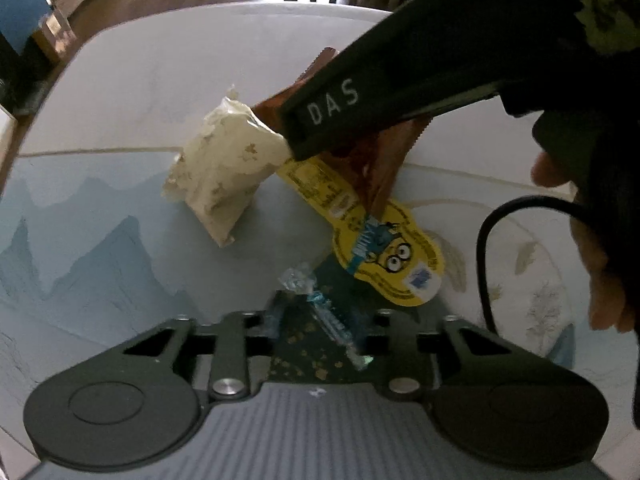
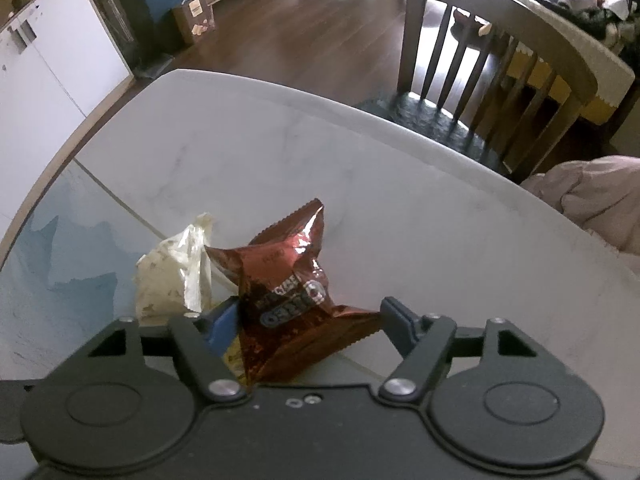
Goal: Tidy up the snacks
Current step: 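Grasp the brown Oreo bag with the right tool while the left tool grasps the wrapped candy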
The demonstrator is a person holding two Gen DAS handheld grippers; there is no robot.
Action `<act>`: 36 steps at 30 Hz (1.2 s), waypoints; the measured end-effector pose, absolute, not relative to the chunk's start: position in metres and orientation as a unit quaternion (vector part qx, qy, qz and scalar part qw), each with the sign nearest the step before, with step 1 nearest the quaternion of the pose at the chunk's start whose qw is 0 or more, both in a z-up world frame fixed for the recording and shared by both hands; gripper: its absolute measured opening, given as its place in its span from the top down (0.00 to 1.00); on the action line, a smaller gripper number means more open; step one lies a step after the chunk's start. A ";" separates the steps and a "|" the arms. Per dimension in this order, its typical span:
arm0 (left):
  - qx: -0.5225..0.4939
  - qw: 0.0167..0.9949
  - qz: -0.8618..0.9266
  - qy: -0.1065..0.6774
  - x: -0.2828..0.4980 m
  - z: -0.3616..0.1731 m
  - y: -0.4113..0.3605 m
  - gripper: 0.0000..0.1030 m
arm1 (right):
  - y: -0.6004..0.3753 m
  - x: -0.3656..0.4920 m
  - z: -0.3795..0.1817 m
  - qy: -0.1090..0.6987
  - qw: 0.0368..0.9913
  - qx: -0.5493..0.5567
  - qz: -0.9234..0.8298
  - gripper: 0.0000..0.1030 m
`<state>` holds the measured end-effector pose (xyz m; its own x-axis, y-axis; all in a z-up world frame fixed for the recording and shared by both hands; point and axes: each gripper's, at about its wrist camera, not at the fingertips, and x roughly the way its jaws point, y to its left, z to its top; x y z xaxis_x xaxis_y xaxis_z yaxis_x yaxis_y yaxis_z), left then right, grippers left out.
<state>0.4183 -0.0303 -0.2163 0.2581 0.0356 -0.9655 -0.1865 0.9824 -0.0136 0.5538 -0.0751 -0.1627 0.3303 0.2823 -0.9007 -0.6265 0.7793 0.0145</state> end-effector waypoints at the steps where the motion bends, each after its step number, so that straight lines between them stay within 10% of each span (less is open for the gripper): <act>1: -0.057 0.792 0.072 0.603 0.417 -0.216 -0.031 0.83 | -0.074 0.553 -0.162 0.502 0.798 -0.174 0.285 0.34; 10: -0.099 0.791 0.074 0.600 0.404 -0.212 0.003 0.89 | -0.087 0.551 -0.157 0.500 0.802 -0.140 0.296 0.62; 27: -0.113 0.817 0.064 0.562 0.365 -0.141 0.029 0.89 | -0.125 0.500 -0.104 0.489 0.823 -0.065 0.283 0.74; 36: -0.111 0.823 0.049 0.555 0.352 -0.142 0.035 0.89 | -0.126 0.487 -0.105 0.494 0.828 -0.082 0.252 0.65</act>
